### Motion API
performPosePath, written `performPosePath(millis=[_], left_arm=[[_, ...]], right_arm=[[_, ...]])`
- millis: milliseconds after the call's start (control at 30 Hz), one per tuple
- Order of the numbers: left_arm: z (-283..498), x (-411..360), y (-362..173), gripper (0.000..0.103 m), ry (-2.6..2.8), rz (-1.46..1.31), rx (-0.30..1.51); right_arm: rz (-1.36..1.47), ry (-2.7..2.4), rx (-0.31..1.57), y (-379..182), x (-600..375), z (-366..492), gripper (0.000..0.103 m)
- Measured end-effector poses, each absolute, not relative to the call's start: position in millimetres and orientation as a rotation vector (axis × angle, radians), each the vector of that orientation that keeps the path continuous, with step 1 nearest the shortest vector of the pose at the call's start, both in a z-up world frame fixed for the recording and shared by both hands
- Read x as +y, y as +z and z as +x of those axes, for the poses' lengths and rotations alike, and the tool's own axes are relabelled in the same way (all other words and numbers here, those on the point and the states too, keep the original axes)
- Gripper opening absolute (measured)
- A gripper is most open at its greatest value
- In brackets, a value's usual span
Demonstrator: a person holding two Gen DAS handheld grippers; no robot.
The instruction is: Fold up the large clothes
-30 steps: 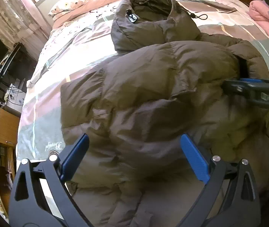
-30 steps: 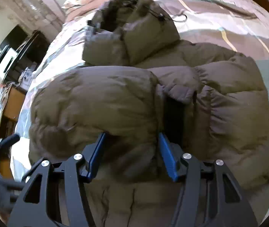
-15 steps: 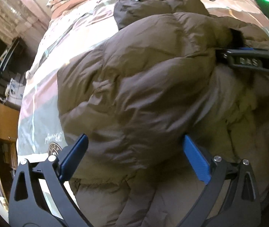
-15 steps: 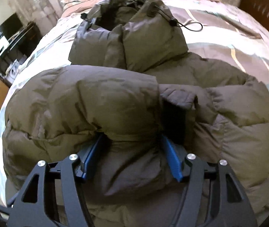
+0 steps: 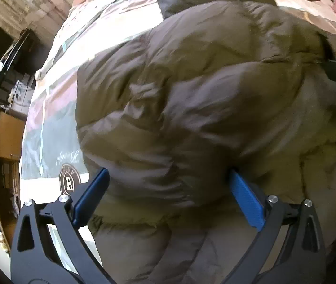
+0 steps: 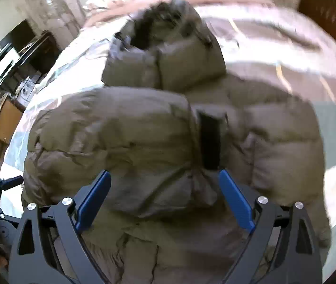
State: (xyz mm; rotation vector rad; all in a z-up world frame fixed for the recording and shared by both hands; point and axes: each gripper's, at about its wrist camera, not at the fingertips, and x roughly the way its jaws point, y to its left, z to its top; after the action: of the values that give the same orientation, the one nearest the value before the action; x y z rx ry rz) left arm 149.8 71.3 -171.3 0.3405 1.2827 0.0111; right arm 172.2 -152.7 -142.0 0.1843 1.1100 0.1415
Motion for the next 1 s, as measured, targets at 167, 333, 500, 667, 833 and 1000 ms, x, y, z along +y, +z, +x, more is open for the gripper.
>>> performPosePath(millis=[167, 333, 500, 667, 833, 1000], left_arm=[[159, 94, -205, 0.101, 0.042, 0.286, 1.391], [164, 107, -210, 0.101, 0.040, 0.217, 1.413], [159, 105, -182, 0.101, -0.041, 0.109, 1.362], [159, 90, -172, 0.101, -0.095, 0.099, 1.330], [166, 83, -193, 0.101, -0.048, 0.174, 1.368], [160, 71, -176, 0.101, -0.051, 0.194, 1.309]], right_arm=[[0.257, 0.130, 1.307, -188, -156, 180, 0.093], [0.247, 0.138, 1.289, -174, -156, 177, 0.093], [0.371, 0.085, 1.220, -148, -190, 169, 0.093], [0.375, -0.092, 1.247, -155, -234, 165, 0.093], [0.205, -0.160, 1.400, -199, -234, 171, 0.095], [0.197, -0.163, 1.305, -175, -222, 168, 0.095]])
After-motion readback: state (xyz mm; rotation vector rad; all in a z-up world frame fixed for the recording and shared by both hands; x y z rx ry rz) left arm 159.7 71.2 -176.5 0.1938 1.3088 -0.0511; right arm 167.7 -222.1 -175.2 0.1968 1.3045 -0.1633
